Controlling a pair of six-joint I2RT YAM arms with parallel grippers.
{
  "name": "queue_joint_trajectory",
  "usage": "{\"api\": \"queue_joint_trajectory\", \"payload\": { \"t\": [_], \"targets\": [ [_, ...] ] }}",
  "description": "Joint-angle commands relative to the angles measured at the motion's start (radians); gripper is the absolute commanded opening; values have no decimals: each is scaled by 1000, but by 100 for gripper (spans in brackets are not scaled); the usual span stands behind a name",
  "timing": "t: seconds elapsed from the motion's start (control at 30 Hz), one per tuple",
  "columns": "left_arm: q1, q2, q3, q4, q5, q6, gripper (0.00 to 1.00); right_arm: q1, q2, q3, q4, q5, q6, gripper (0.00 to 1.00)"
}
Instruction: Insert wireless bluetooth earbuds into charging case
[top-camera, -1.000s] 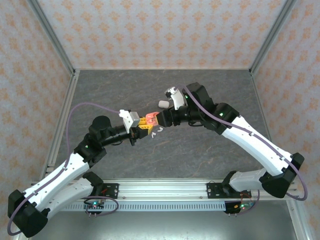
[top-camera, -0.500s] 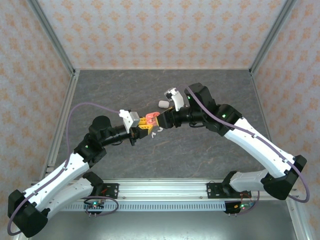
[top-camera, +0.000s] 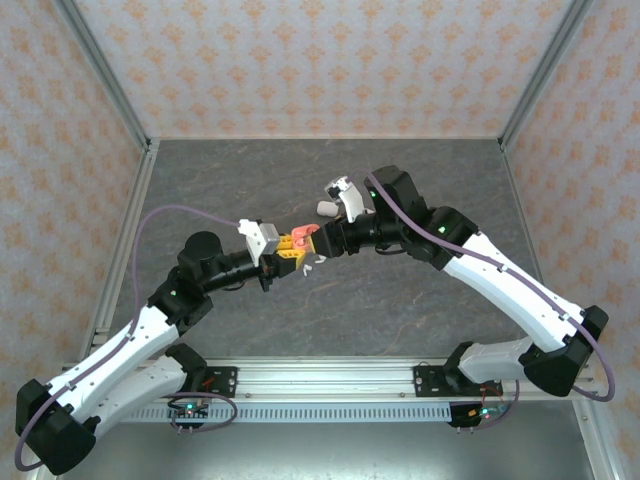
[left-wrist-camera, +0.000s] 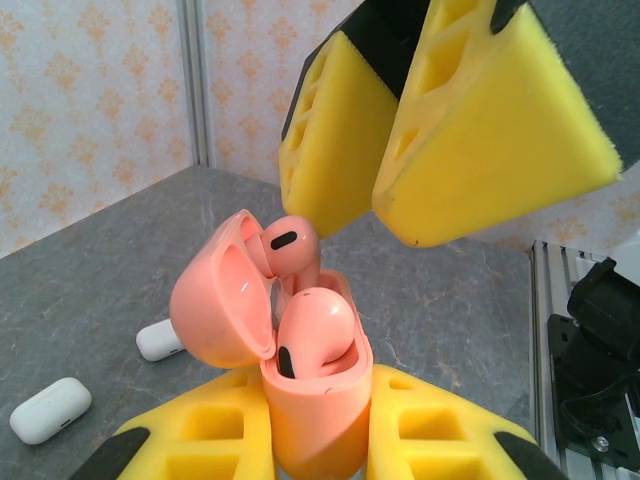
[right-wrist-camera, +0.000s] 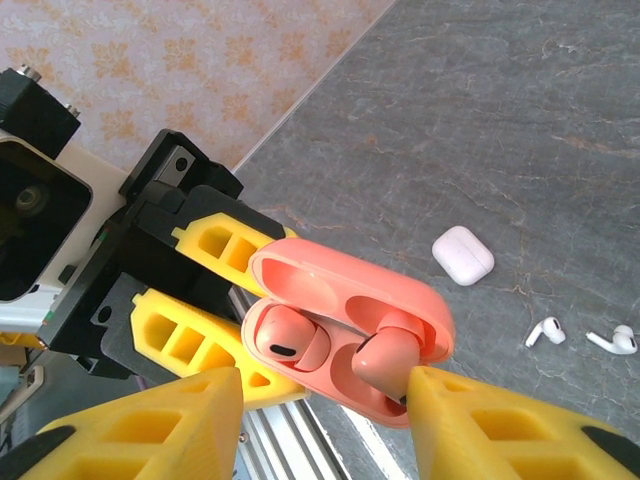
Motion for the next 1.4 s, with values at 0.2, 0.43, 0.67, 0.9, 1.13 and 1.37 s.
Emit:
{"api": "queue_joint_trajectory", "payload": {
  "t": [0.2,0.43,0.67,0.9,1.13,1.37],
  "targets": [
    [-9,-6,34,32,10,15,0,0,15,6,3,34,-23,48],
    [-7,1,36,33,11,15,0,0,17,10,13,11,-24,47],
    [-8,2,37,32,21,16,0,0,3,1,32,-6,-45,48],
    [-8,11,55,7,75,21,0,-1,3,-4,41,-54,-100,47],
    [-8,14,58,7,110,20,0,0,1,-5,16,-71,-174,47],
    [-8,16,65,-5,129,23,0,-2,0,-1,-9,0,-211,48]
  ]
}}
